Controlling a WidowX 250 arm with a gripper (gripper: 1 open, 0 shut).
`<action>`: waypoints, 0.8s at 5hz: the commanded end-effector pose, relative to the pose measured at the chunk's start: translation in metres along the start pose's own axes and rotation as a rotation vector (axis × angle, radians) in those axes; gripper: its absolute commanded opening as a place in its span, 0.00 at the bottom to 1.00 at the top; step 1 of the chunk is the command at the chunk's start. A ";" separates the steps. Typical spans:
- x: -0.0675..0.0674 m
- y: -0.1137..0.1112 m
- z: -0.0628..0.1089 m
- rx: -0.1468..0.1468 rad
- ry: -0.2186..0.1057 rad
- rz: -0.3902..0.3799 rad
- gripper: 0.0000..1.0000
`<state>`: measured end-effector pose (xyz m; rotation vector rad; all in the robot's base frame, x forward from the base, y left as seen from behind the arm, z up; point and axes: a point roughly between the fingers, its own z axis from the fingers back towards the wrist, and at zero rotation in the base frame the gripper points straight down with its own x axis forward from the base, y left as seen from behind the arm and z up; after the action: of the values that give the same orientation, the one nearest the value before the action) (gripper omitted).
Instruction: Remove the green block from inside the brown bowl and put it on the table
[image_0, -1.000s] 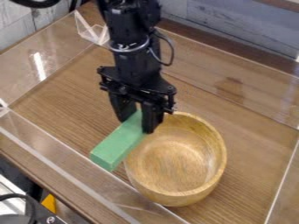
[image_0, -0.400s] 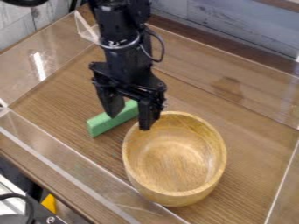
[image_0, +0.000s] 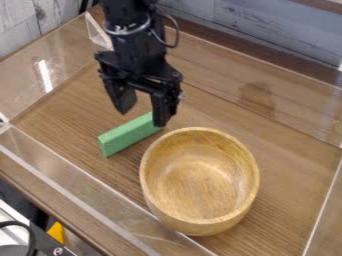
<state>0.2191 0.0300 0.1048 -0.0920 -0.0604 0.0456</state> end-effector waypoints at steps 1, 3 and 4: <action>0.014 0.010 0.019 0.024 -0.084 -0.004 1.00; 0.016 0.023 0.016 0.044 -0.118 -0.006 1.00; 0.016 0.026 0.014 0.049 -0.123 -0.007 1.00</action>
<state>0.2309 0.0548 0.1102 -0.0536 -0.1538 0.0518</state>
